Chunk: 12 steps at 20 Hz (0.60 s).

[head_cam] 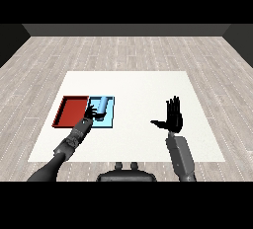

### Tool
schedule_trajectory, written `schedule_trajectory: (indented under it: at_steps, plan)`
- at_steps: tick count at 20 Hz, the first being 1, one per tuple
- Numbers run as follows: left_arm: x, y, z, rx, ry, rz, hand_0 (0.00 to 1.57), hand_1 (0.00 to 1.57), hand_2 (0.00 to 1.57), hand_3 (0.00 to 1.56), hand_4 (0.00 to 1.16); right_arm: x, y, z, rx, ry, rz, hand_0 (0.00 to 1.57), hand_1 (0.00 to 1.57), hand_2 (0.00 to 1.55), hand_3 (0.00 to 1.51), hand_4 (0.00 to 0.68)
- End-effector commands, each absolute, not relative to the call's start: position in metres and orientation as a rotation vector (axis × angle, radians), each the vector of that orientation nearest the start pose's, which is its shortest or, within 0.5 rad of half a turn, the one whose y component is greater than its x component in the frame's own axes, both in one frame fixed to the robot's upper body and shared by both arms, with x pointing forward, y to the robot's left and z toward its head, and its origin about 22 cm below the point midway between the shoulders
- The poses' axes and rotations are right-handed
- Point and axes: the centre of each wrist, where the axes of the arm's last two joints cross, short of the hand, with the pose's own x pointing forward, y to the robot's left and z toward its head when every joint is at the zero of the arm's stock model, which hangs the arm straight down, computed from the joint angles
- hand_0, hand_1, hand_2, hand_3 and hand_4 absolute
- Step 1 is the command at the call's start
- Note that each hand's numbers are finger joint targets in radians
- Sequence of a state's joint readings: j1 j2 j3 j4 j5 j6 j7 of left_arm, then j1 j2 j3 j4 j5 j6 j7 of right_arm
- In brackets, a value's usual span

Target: Pick the blue can and put it in the blue box

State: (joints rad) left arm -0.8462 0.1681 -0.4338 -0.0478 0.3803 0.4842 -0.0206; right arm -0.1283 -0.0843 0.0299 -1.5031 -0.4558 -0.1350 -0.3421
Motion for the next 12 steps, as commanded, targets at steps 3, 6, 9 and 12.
schedule_trajectory:
  at_steps: [3, 6, 9, 12]
  plan:
    - [0.370, 0.234, -0.072, 0.624, -0.898, -0.177, 0.00, 0.00, 0.00, 0.00, 0.00, 0.255, -0.233, 0.013, 0.229, -1.918, -0.400, 0.00, 0.00, 0.00, 0.00, 0.000]
    - [0.364, 0.239, -0.078, 0.671, -0.945, -0.169, 0.00, 0.00, 0.00, 0.00, 0.00, 0.268, -0.225, 0.019, 0.218, -1.924, -0.399, 0.00, 0.00, 0.00, 0.00, 0.000]
    - [0.379, 0.255, -0.054, 0.590, -1.190, -0.056, 0.00, 0.00, 0.00, 0.00, 0.00, 0.266, -0.218, 0.014, 0.227, -1.909, -0.377, 0.00, 0.00, 0.00, 0.00, 0.000]
    - [0.393, 0.245, -0.036, 0.560, -1.327, -0.049, 0.00, 0.00, 0.00, 0.00, 0.00, 0.287, -0.224, 0.031, 0.222, -1.915, -0.303, 0.00, 0.00, 0.00, 0.00, 0.000]
